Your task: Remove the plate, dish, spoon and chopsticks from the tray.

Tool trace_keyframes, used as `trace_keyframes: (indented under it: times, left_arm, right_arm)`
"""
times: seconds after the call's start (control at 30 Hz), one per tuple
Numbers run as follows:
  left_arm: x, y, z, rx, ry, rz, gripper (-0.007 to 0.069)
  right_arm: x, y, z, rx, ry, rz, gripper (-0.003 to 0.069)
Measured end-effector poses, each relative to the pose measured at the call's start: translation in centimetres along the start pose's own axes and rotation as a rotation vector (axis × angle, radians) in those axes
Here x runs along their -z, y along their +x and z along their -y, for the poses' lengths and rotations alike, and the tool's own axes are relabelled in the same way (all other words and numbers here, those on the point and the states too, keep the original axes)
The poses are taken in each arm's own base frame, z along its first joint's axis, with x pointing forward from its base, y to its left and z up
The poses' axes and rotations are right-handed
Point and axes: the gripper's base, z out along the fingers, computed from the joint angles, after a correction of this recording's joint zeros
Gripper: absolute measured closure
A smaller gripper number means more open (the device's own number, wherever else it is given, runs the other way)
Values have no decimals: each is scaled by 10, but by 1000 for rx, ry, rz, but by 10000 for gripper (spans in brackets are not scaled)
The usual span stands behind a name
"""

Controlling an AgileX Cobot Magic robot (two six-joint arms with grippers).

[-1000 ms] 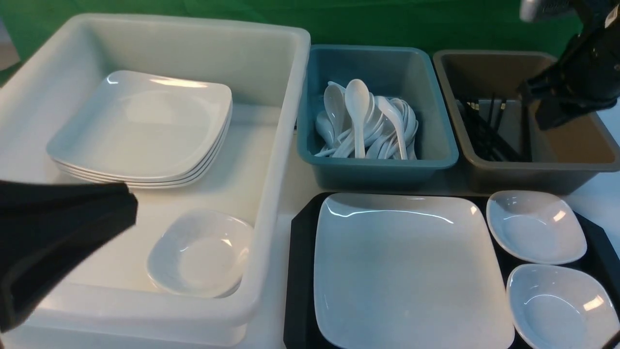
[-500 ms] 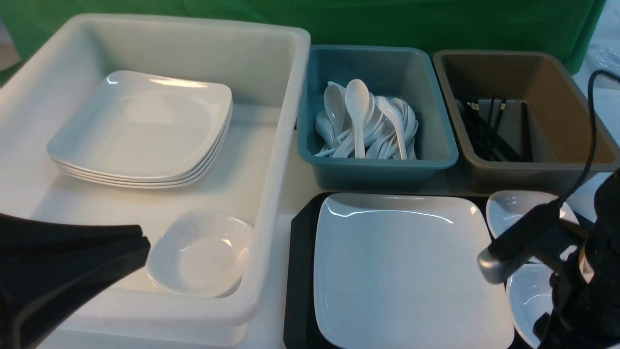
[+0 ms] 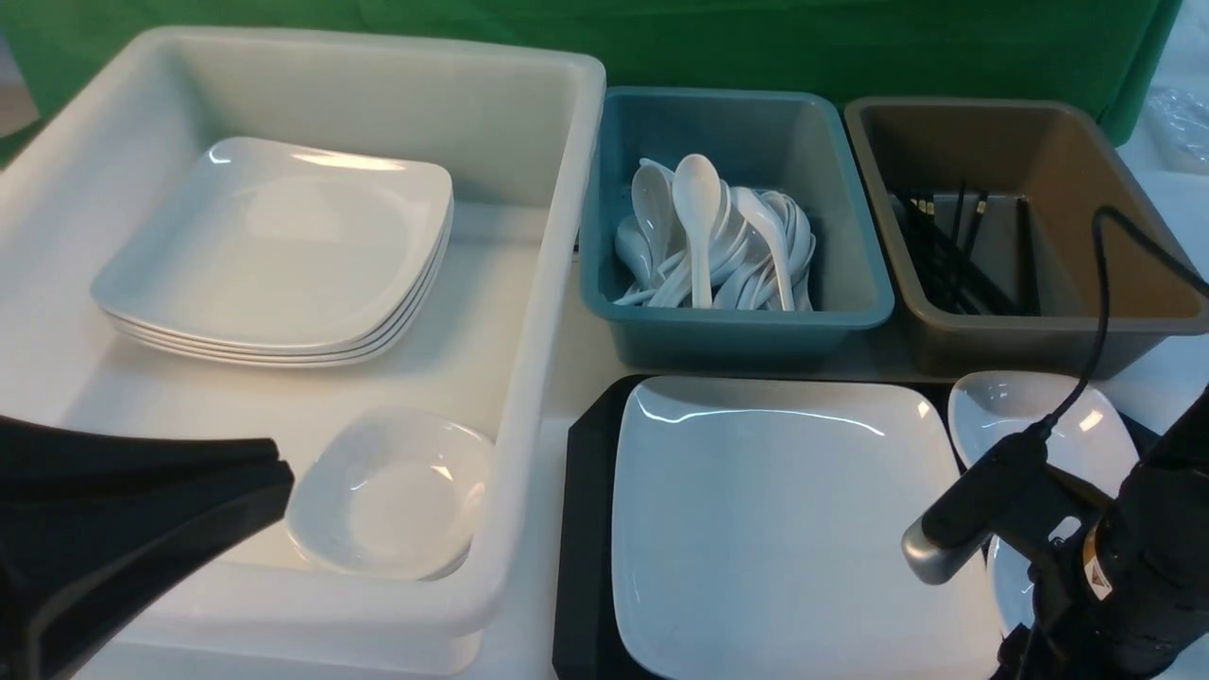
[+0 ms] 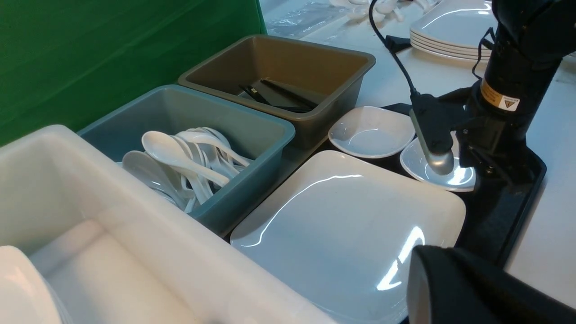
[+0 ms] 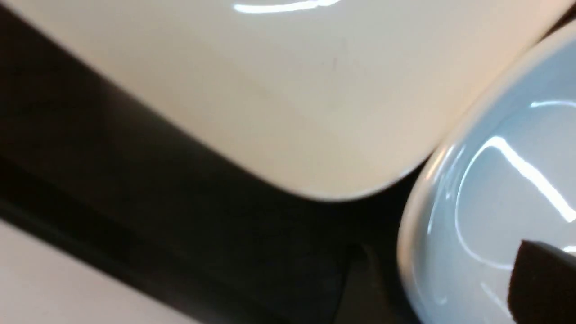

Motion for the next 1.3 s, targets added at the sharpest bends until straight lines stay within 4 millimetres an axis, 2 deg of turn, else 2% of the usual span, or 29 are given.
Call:
trace_keyframes:
  times: [0.23,0.33,0.37,0.43,0.67,0.7,0.77,0.9,0.97,1.0,1.07,1.13,1.2,1.23,1.27,1.3]
  left_arm:
    - [0,0,0,0,0,0,615]
    - [0,0,0,0,0,0,615]
    - [0,0,0,0,0,0,615]
    - [0,0,0,0,0,0,615]
    - [0,0,0,1,0,0,615]
    - [0,0,0,1,0,0,615]
    - [0,0,0,1,0,0,615]
    - [0,-1,-1,-3,-10,6,615]
    - [2,-3,-3,-14,-36,9,615]
    - [3,-5,-4,-15,-47,9,615]
    - [8,-10,-8,3,-94,4,615]
    - [16,-18,-14,25,-158,-10,615]
    - [26,-25,-16,25,-207,-12,615]
    - [31,-27,-17,38,-226,-13,615]
    - [37,-29,-17,44,-249,-12,615]
    - [43,-31,-17,46,-264,-4,615]
  right_arm:
    - [-32,-6,-1,19,-16,-110,216]
    - [-33,-7,-1,34,-17,-112,275]
    - [-33,-7,-1,49,-13,-112,341]
    - [-33,-7,0,62,-3,-115,410]
    - [-19,-3,1,84,23,-109,475]
    - [-3,-3,4,60,36,-95,545]
    - [12,-2,6,21,40,-95,584]
    - [65,1,13,-79,36,-53,595]
    - [101,-1,13,-112,47,42,595]
    - [113,-2,12,-121,48,82,595]
    - [154,-10,8,-136,37,229,595]
    - [202,-27,-5,-91,1,417,595]
    - [233,-45,-27,18,-40,553,595]
    - [242,-52,-34,64,-47,589,595]
    - [256,-66,-52,142,-67,648,595]
    - [262,-77,-62,190,-74,673,595]
